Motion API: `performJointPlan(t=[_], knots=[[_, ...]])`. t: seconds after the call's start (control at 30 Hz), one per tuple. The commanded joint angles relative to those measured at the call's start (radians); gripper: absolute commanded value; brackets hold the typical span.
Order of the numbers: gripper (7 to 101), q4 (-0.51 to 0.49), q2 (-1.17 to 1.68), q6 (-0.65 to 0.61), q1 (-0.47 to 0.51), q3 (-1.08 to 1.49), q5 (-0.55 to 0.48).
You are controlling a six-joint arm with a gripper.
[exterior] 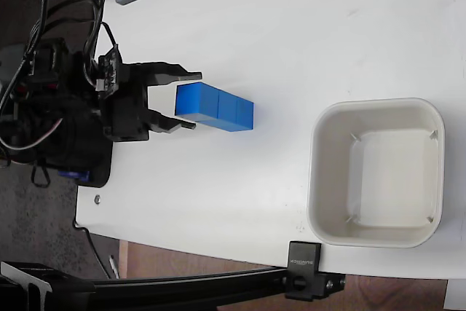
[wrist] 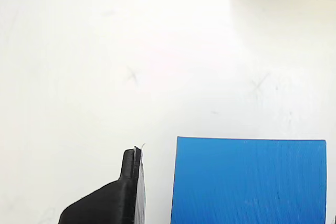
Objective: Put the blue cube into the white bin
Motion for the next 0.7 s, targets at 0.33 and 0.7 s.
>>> performJointPlan(t=[0.33, 0.7], knots=[[84.7, -0.029, 0.035, 0.003, 0.005, -0.015, 0.017], [60.5, -0.026, 0.069, 0.009, -0.003, 0.005, 0.064]])
